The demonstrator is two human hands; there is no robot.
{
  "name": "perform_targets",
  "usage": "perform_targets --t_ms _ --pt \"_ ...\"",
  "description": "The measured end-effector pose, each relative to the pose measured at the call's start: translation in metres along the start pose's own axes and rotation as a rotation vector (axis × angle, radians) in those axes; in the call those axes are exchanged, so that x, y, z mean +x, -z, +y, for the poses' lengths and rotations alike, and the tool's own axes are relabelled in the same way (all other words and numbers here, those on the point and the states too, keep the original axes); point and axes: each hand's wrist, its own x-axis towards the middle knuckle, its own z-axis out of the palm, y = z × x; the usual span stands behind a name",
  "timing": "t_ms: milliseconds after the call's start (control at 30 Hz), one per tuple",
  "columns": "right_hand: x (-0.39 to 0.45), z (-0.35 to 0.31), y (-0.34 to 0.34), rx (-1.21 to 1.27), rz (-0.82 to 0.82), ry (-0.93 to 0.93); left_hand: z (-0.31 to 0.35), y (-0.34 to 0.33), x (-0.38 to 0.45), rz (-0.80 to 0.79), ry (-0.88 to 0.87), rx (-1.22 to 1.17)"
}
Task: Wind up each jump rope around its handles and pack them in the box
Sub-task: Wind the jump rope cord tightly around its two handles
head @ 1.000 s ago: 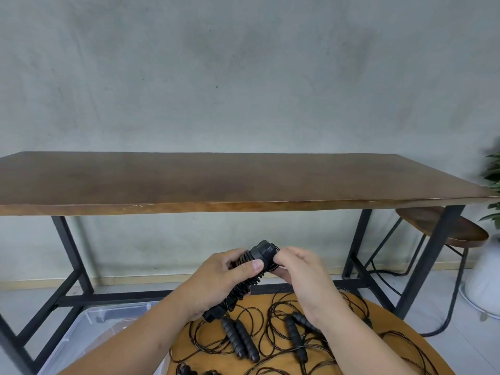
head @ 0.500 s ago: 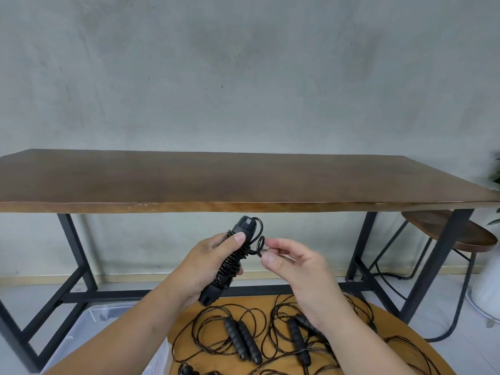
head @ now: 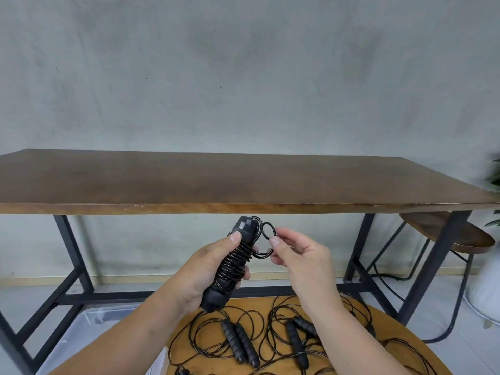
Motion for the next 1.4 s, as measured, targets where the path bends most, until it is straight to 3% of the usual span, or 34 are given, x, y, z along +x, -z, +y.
perform_targets --t_ms 433,700,900,1033,1267,1400 --pt "0.013 -0.001 0.006 0.154 -0.259 -0.165 0.000 0.004 0.001 0.010 -0.026 0.201" --pt "0.008 -0.006 0.001 0.055 -0.177 -0.108 0.006 0.003 0.002 0.036 -0.100 0.379" --pt "-0.003 -0.014 -0.001 0.155 -0.190 -0.126 0.005 -0.003 0.003 0.139 -0.237 0.501" --pt "-0.009 -0.017 -0.010 0.011 -0.052 -0.091 -0.002 -0.007 0.005 0.234 -0.334 0.608" --pt "-0.007 -0.009 -0.010 -0.148 0.019 -0.096 -0.010 -0.008 0.007 0.407 -0.389 0.886" --pt "-0.012 -0.007 -0.011 -0.431 0.015 -0.001 -0.016 -0.010 0.009 0.517 -0.402 1.009"
